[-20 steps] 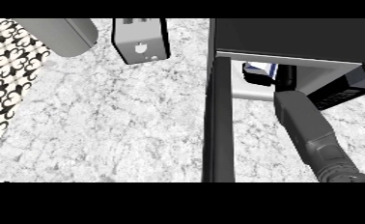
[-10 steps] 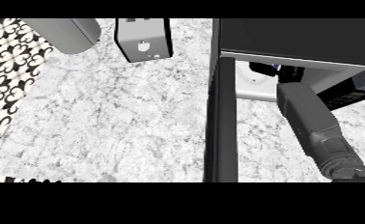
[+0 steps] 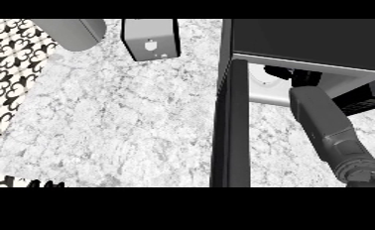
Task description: Pick up the milk, place it into the microwave and close the microwave
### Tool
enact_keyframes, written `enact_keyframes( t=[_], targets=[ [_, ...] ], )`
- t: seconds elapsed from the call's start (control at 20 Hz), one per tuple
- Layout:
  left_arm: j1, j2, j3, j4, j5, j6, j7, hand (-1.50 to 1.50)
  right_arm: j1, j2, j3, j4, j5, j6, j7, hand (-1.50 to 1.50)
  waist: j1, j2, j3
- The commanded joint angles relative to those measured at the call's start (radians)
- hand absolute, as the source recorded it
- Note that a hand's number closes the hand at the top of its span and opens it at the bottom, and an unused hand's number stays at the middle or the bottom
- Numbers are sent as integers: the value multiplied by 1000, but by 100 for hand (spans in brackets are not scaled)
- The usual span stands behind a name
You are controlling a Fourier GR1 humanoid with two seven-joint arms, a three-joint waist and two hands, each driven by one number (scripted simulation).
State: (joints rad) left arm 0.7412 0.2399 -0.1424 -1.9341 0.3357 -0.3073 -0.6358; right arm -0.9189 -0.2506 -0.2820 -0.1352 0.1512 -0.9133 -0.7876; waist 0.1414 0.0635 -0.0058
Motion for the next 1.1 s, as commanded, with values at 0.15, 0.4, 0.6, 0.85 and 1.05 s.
enact_keyframes(
  t=[0.15, 0.4, 0.6, 0.85, 1.05],
  targets=[
    [-19, 9, -2, -4, -15, -3, 4, -150, 69, -46, 83, 131, 117, -289, 231, -150, 20, 24, 2],
    [-19, 29, 14, 13, -3, -19, 12, -150, -19, 17, 167, 99, 201, -67, 168, -150, 30, 3, 13],
    [-69, -8, 12, 23, -3, 13, 14, -150, -50, 34, 174, 112, 207, 13, 172, -150, 13, 4, 14],
    [-67, -1, 12, 34, -15, 9, 12, -150, -48, 74, 171, 113, 204, 52, 166, -150, 12, 2, 14],
    [-67, 4, 8, 22, -23, 1, 6, -150, -71, 94, 172, 114, 205, 113, 170, -150, 23, 4, 15]
  ],
)
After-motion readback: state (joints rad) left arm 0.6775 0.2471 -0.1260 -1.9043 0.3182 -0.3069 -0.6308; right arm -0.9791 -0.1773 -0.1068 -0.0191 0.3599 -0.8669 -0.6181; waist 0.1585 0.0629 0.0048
